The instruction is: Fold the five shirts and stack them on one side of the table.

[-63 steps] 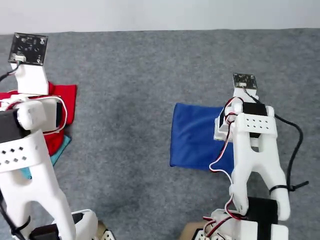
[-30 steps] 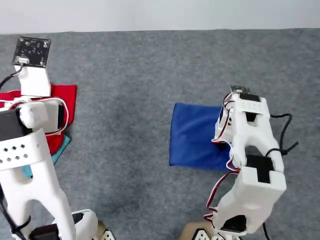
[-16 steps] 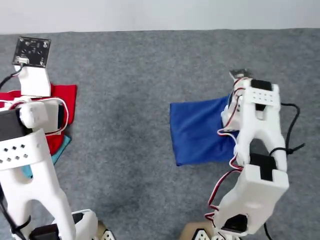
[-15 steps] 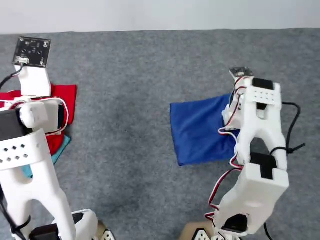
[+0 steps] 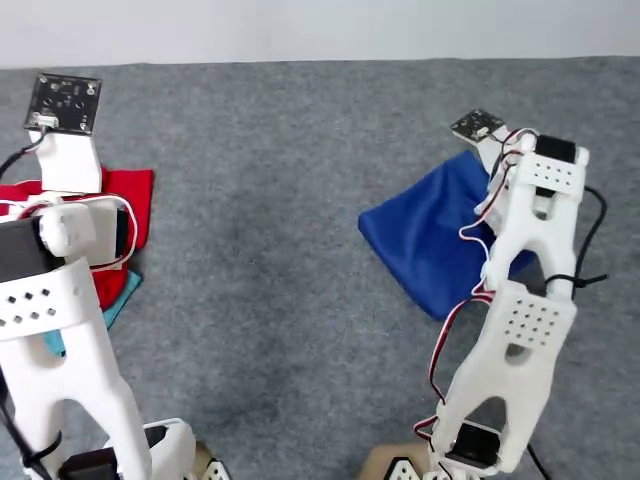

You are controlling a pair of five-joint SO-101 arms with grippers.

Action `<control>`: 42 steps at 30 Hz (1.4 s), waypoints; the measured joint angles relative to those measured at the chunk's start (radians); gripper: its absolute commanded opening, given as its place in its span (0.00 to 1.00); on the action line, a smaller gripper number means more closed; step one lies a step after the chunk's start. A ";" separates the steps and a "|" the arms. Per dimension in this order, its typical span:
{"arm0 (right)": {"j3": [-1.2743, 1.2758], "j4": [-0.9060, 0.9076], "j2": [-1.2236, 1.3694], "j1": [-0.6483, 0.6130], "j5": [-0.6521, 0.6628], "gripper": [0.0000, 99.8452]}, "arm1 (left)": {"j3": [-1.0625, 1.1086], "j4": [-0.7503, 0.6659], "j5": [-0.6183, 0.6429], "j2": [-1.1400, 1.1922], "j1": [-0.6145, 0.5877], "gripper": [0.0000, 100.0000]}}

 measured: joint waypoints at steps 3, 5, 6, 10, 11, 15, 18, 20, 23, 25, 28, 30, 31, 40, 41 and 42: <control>-0.114 0.031 0.055 0.000 0.021 0.02 | 0.000 0.000 0.000 0.000 0.000 0.01; -0.175 0.041 0.081 0.000 0.023 0.05 | 0.000 0.000 0.000 0.000 0.000 0.01; -0.201 0.041 0.091 0.000 0.023 0.09 | 0.000 0.000 0.000 0.000 0.000 0.01; -0.276 0.075 0.103 0.000 0.021 0.23 | 0.000 0.000 0.000 0.000 0.000 0.01; -0.293 0.086 0.103 0.002 0.014 0.25 | 0.000 0.000 0.000 0.000 0.000 0.01; -0.361 0.104 0.103 0.002 -0.127 0.28 | 0.000 0.000 0.000 0.000 0.000 0.01; -0.388 0.107 0.103 0.002 -0.235 0.28 | 0.000 0.000 0.000 0.000 0.000 0.01; -0.390 0.114 0.103 0.000 -0.311 0.28 | 0.000 0.000 0.000 0.000 0.000 0.01; -0.390 0.166 0.103 -0.005 -0.457 0.28 | 0.000 0.000 0.000 0.000 0.000 0.01; -0.390 0.222 0.103 -0.009 -0.554 0.28 | 0.000 0.000 0.000 0.000 0.000 0.01; -0.390 0.267 0.103 -0.023 -0.689 0.28 | 0.000 0.000 0.000 0.000 0.000 0.01; -0.390 0.267 0.103 -0.025 -0.787 0.28 | 0.000 0.000 0.000 0.000 0.000 0.01; -0.390 0.267 0.103 -0.025 -0.836 0.28 | 0.000 0.000 0.000 0.000 0.000 0.01; -0.351 0.269 -0.009 -0.087 -1.188 0.28 | 0.000 0.000 0.000 0.000 0.000 0.01; -0.321 0.269 -0.037 -0.094 -1.214 0.28 | 0.000 0.000 0.000 0.000 0.000 0.01; -0.282 0.270 -0.066 -0.098 -1.237 0.28 | 0.000 0.000 0.000 0.000 0.000 0.01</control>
